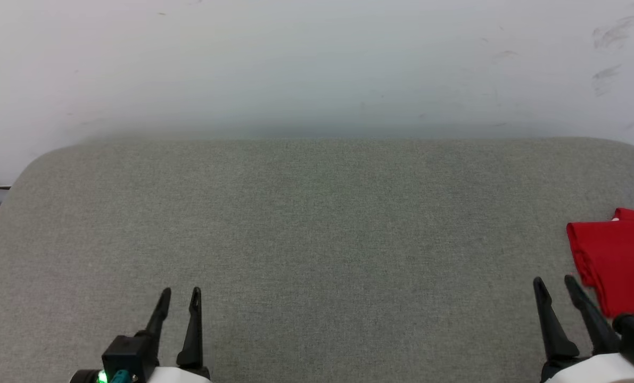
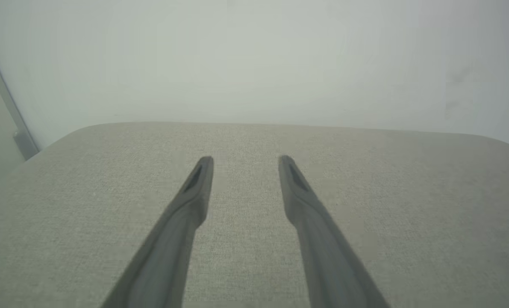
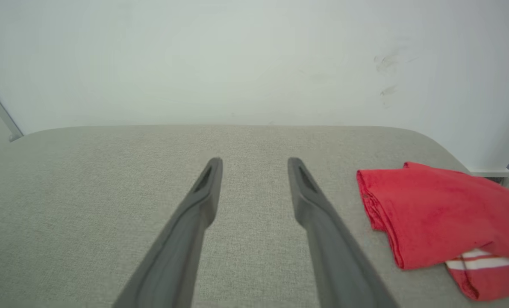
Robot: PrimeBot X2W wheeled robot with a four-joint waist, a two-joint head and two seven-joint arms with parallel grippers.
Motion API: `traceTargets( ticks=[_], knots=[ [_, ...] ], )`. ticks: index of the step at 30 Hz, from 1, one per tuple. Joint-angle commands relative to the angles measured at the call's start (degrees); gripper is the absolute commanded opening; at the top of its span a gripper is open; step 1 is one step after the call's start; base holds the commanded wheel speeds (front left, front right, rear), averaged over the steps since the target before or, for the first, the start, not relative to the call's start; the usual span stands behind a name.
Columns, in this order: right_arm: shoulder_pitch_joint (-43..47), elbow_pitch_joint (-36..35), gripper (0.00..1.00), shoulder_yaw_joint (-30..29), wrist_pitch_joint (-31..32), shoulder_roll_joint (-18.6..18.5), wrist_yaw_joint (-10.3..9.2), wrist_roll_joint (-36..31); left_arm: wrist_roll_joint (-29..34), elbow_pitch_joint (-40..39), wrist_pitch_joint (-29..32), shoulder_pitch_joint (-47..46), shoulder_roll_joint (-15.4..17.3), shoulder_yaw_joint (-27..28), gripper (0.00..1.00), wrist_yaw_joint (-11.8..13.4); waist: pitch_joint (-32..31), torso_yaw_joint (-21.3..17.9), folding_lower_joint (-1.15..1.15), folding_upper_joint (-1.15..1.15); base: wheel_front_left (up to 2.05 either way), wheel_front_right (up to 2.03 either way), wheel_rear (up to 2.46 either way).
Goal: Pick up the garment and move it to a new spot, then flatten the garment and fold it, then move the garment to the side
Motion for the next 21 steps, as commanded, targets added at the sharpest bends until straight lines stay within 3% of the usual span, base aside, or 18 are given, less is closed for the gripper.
traceTargets(
  ticks=[1,21],
  knots=[
    [0.0,0.4,0.00,0.1,0.0,0.0,0.00,0.1,-0.1,0.2,0.1,0.2,-0.2,0.0,0.00,-0.1,0.0,0.0,0.00,0.00,0.00,0.00,0.00],
    [-4.3,7.5,0.00,1.1,-0.4,-1.0,-0.01,23.1,-20.0,3.3,4.8,-2.3,-2.5,4.1,0.00,-4.3,0.2,-0.1,0.00,0.00,0.00,0.00,0.00]
  ],
)
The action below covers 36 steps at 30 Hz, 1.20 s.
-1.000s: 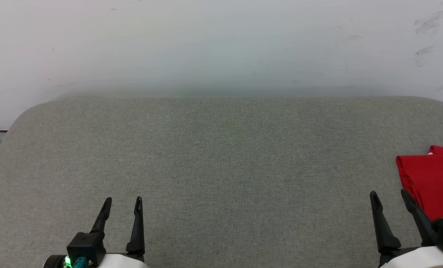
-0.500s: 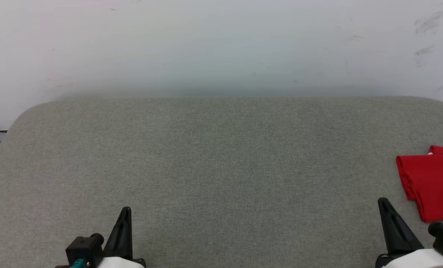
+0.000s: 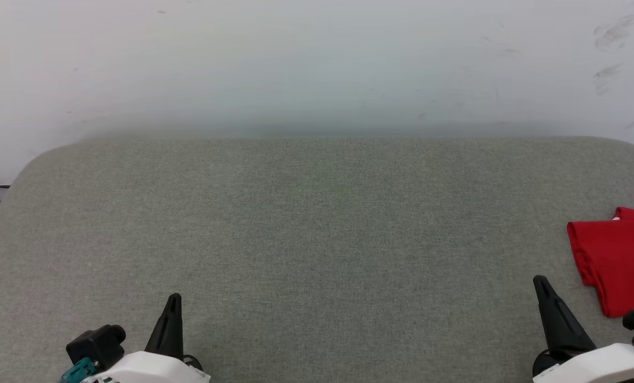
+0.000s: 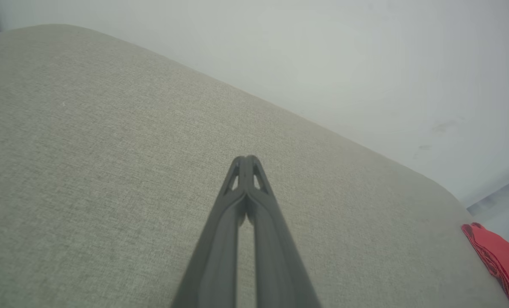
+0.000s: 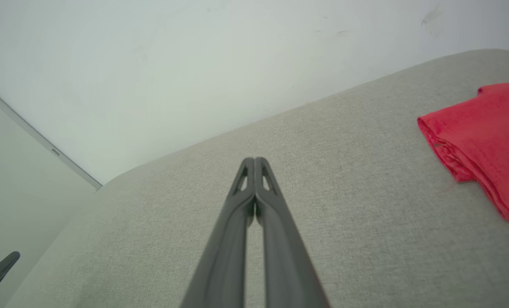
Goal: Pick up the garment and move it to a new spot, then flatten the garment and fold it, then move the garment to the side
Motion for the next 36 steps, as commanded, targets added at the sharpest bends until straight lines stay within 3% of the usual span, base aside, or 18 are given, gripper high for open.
traceTargets(
  ticks=[1,36],
  knots=[
    [-1.9,0.0,0.00,0.1,-0.4,-0.6,-0.01,2.6,-2.3,-0.3,0.4,-1.8,-0.1,0.9,0.00,-0.6,0.0,0.0,0.00,0.00,0.00,0.00,0.00],
    [-7.7,8.7,0.00,0.4,0.0,-1.1,-0.01,31.5,-27.4,3.0,7.1,-5.5,-3.3,7.1,0.00,-6.3,0.4,-0.2,0.00,0.00,0.00,0.00,0.00]
  ],
)
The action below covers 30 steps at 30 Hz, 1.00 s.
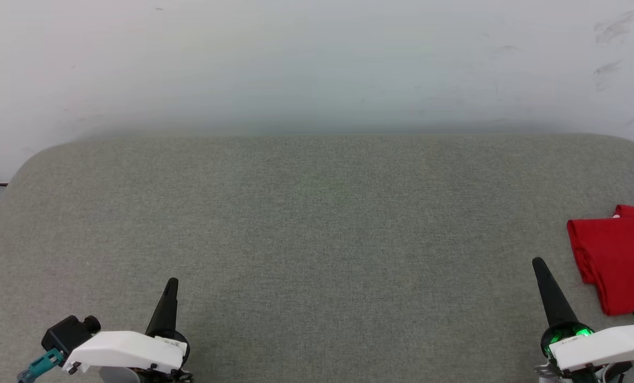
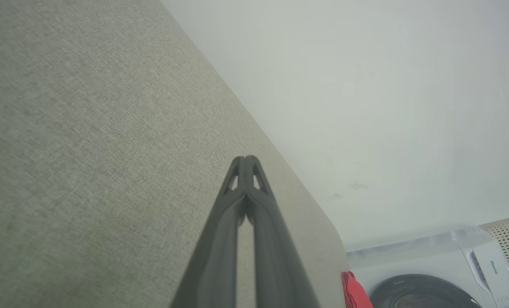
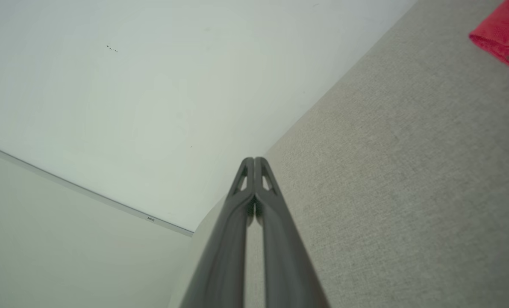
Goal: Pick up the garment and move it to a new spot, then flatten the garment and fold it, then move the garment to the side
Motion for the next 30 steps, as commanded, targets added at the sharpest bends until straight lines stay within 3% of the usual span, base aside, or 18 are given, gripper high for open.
traceTargets(
  ticks=[1,30],
  knots=[
    [-1.6,0.1,0.00,0.0,0.2,-0.5,0.00,2.1,-1.7,-0.2,0.5,-1.6,-0.1,0.7,0.00,-0.7,0.0,0.0,0.00,0.00,0.00,0.00,0.00],
    [-4.8,5.1,0.00,-0.4,0.8,-0.3,-0.01,18.0,-15.6,1.7,4.7,-3.6,-2.3,4.6,0.00,-3.9,0.3,-0.2,0.00,0.00,0.00,0.00,0.00]
  ],
)
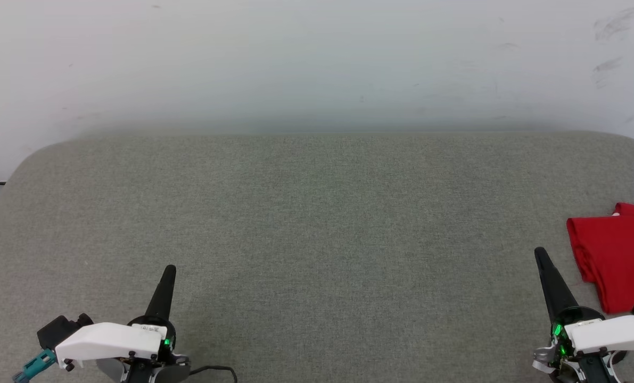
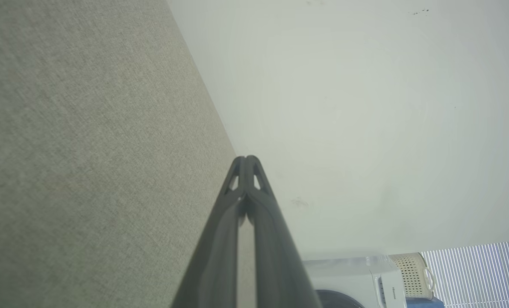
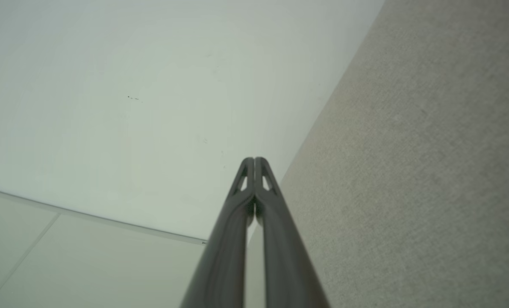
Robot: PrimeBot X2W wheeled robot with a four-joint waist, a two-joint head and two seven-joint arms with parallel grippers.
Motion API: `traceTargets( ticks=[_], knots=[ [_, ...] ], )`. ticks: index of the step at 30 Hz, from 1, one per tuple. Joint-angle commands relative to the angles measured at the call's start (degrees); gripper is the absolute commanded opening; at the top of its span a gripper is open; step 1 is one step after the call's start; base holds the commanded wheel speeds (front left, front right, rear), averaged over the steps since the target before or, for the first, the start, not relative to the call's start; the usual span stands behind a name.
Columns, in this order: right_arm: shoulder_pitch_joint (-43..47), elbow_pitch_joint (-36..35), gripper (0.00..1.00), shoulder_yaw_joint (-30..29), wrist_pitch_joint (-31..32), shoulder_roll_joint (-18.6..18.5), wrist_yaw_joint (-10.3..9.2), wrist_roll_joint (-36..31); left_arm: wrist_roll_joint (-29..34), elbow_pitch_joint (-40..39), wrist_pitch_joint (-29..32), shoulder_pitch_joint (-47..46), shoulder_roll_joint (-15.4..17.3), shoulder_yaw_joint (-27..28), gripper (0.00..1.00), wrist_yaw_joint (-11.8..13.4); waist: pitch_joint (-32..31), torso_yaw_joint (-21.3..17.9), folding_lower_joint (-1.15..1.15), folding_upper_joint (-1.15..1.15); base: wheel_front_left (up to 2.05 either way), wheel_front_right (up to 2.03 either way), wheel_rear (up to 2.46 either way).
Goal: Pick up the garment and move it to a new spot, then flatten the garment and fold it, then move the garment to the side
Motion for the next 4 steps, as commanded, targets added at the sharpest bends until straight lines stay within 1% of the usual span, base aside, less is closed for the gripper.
traceTargets(
  ticks=[1,4],
  knots=[
    [-1.1,0.1,0.00,-0.1,0.3,-0.3,-0.01,1.3,-1.1,-0.1,0.4,-1.2,-0.2,0.5,0.00,-0.5,0.0,0.0,0.00,0.00,0.00,0.00,0.00],
    [-1.5,0.6,0.00,-0.1,0.3,-0.2,-0.01,2.8,-2.4,0.1,0.8,-1.4,-0.4,0.9,0.00,-0.8,0.0,0.0,0.00,0.00,0.00,0.00,0.00]
  ],
)
